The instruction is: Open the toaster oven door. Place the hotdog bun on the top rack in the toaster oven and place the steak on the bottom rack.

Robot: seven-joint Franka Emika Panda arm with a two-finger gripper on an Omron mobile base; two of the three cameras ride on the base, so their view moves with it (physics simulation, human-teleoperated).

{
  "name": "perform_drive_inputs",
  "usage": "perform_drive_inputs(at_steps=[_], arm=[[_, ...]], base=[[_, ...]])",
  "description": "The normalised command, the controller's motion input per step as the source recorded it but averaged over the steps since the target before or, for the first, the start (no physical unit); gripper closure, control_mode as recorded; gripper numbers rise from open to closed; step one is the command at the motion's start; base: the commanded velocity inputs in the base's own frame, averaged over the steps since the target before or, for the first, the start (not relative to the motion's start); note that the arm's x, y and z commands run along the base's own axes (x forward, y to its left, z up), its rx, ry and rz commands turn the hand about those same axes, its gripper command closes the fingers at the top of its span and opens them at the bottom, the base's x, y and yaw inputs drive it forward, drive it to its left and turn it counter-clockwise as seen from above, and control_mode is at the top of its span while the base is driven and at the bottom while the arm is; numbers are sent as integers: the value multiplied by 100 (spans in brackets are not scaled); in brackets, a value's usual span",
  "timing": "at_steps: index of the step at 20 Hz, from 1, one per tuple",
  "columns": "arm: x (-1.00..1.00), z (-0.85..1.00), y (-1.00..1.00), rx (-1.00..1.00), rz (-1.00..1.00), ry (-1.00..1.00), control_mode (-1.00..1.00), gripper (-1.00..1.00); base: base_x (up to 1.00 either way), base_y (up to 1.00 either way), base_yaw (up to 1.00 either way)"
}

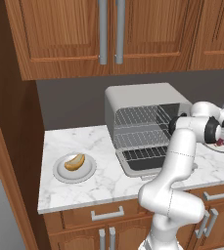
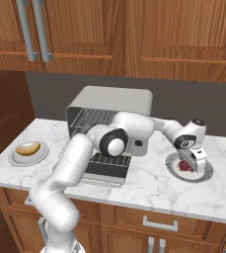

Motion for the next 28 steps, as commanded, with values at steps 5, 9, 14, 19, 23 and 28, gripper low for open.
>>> perform_drive_inputs(at_steps=[5,9,14,19,23,28], arm=[[0,-22,0,-1,-1,0,-100,-100],[0,-24,0,0,-1,0,-100,-100],[0,-17,1,0,-3,0,-100,100],[0,-13,0,0,-4,0,-100,100],[-1,-6,0,0,-4,0,-100,100],[-8,4,3,0,-2,0,-100,100]], base=[[0,0,0],[0,0,0],[0,0,0],[0,0,0],[0,0,0],[0,0,0]])
